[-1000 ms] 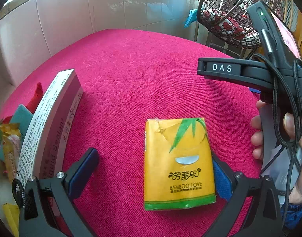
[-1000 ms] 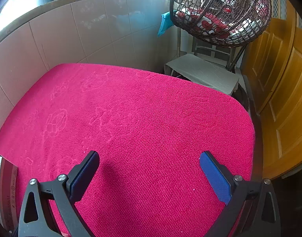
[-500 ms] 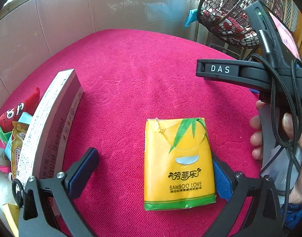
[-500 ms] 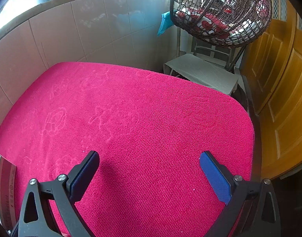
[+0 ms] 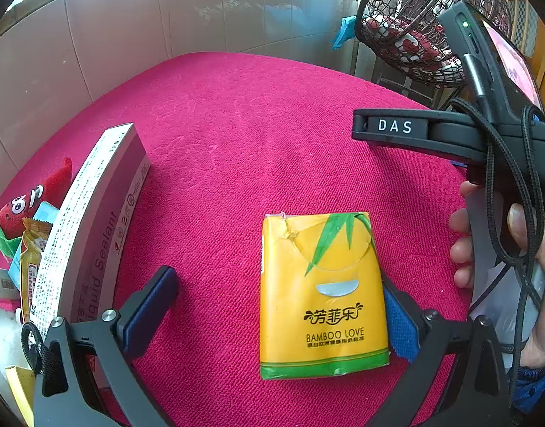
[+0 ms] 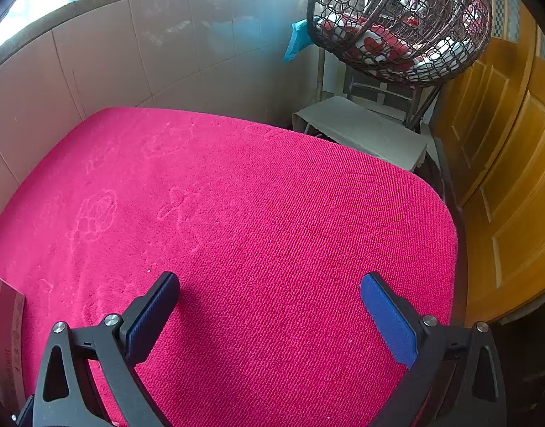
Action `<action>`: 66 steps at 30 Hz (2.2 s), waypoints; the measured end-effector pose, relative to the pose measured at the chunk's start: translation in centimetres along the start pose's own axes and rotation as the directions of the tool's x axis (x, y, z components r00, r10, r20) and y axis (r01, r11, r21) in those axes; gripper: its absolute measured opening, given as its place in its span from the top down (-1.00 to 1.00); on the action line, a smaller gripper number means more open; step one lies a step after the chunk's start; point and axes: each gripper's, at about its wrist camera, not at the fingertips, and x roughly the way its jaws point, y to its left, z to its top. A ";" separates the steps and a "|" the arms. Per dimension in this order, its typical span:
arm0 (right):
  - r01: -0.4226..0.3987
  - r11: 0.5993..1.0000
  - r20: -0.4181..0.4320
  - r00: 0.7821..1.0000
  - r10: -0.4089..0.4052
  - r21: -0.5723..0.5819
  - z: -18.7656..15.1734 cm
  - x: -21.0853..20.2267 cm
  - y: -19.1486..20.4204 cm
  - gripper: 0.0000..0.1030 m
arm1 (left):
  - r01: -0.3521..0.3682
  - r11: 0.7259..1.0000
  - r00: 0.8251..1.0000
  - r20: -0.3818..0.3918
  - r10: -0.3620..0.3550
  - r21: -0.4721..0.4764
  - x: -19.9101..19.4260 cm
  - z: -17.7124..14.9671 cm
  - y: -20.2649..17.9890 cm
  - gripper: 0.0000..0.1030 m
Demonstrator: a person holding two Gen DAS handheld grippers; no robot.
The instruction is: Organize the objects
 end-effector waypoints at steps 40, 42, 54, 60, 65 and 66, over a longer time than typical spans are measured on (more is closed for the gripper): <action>-0.109 0.991 0.075 0.992 0.104 0.076 0.0 -1.6 -2.7 -1.00 | 0.027 0.996 0.996 0.086 -0.019 -0.083 -3.8 -0.5 -0.3 -1.00; -0.145 0.985 0.131 0.983 0.132 0.095 -0.1 -3.2 -3.8 -1.00 | 0.024 0.997 0.983 0.181 -0.010 -0.073 -7.2 -0.5 -0.4 -1.00; -0.606 0.773 0.394 0.674 0.624 -0.188 -1.9 -18.1 -2.2 -1.00 | -0.148 0.871 0.872 0.353 0.338 -0.468 -22.9 -9.8 11.3 -1.00; -0.652 0.647 0.107 0.667 0.737 -0.394 -7.1 -18.4 4.0 -1.00 | -0.290 0.809 0.850 0.250 0.463 -0.512 -24.5 -17.8 14.3 -1.00; -0.574 0.520 -0.157 0.752 0.640 -0.633 -14.3 -17.6 10.0 -1.00 | -0.330 0.809 0.873 0.170 0.458 -0.486 -23.4 -20.3 14.7 -1.00; -0.585 0.487 -0.204 0.750 0.630 -0.649 -15.5 -17.6 10.6 -1.00 | -0.314 0.817 0.885 0.162 0.437 -0.484 -23.1 -20.4 14.9 -1.00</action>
